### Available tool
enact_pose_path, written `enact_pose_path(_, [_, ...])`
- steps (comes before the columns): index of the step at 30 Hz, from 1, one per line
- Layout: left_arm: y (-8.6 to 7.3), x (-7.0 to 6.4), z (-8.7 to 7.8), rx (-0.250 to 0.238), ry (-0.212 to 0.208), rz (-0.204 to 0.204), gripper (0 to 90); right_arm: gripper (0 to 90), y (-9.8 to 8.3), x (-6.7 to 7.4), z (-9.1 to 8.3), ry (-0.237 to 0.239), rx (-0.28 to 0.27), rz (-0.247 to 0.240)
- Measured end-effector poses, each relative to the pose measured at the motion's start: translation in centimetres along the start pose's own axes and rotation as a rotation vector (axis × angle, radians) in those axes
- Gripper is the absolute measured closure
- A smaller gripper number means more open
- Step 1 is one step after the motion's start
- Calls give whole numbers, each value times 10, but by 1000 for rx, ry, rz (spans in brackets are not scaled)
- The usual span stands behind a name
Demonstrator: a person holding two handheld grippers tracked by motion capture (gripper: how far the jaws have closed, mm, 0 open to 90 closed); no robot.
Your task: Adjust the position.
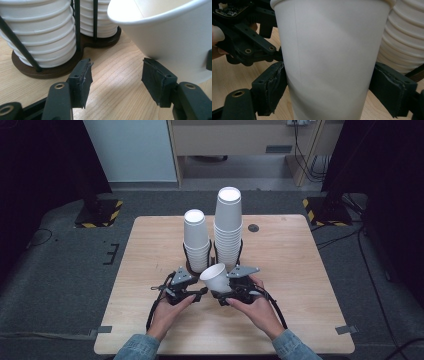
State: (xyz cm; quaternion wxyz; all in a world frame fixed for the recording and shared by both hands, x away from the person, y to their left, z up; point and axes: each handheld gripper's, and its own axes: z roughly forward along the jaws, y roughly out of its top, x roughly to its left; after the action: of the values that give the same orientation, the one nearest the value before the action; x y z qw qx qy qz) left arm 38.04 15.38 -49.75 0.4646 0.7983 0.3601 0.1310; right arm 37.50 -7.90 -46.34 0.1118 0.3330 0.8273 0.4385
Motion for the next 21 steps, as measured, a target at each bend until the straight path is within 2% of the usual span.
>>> enact_pose_path(21, [1,2,-4,-23,8,-7,409,165,-5,-1,5,7,31,1])
